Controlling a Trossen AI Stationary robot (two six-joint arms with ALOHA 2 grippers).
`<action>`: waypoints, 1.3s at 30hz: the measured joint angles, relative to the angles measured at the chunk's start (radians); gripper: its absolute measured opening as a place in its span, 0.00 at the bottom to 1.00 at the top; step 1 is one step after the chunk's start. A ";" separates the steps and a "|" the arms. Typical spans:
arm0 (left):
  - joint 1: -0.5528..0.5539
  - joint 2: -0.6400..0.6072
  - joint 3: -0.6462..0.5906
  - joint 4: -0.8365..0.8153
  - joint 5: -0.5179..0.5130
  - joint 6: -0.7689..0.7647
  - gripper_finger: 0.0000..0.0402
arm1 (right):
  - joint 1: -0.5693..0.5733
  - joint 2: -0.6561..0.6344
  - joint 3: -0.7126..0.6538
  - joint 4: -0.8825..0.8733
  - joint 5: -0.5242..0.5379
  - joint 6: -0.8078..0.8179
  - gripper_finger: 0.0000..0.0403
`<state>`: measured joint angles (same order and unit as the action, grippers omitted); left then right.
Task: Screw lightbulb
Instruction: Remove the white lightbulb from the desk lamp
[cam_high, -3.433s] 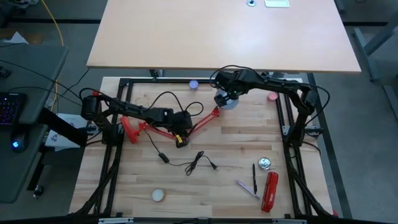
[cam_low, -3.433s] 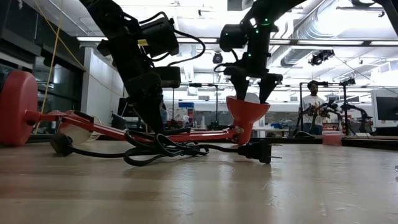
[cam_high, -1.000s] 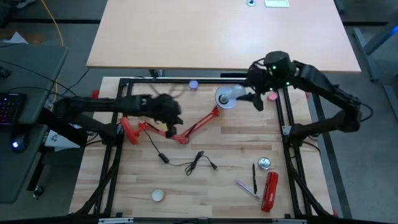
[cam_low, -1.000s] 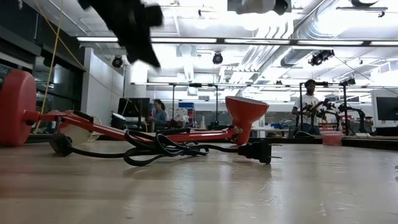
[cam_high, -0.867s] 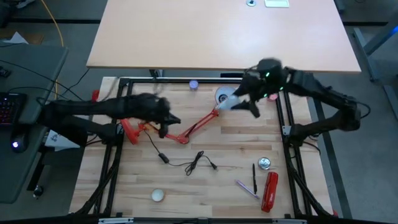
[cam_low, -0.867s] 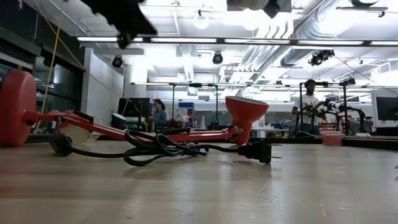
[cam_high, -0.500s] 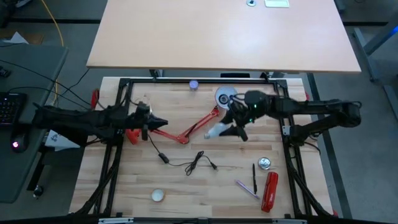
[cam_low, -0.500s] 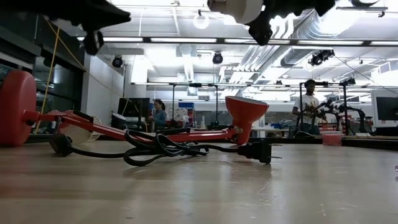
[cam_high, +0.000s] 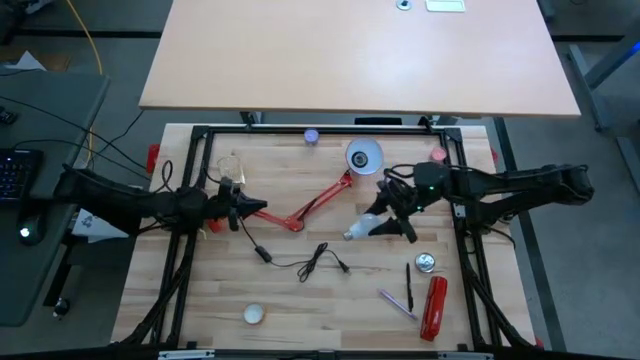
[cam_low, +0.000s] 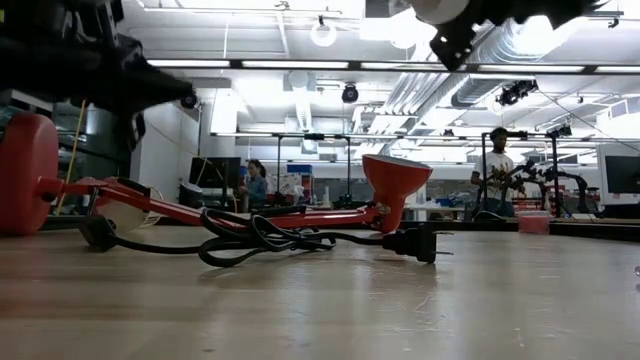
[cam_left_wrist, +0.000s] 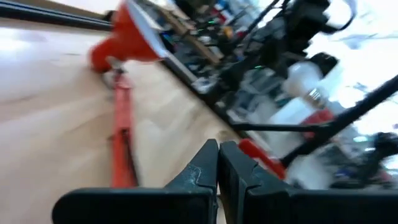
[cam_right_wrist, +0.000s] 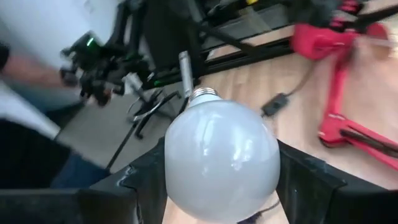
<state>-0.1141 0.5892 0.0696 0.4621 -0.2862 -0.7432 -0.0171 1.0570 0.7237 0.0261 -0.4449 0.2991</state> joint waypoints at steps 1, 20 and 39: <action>0.003 -0.001 0.000 -0.023 -0.018 0.011 0.00 | 0.000 -0.025 -0.018 0.001 0.027 0.025 0.59; 0.069 0.006 0.000 -0.167 -0.118 0.230 0.00 | 0.059 0.022 -0.363 0.540 0.655 0.241 0.59; 0.069 0.014 0.000 -0.183 -0.126 0.238 0.00 | 0.096 0.138 -0.388 0.366 0.460 -0.006 0.59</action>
<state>-0.0452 0.6037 0.0700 0.2788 -0.4118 -0.5052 0.0788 1.1950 0.3355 0.3917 0.0155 0.2929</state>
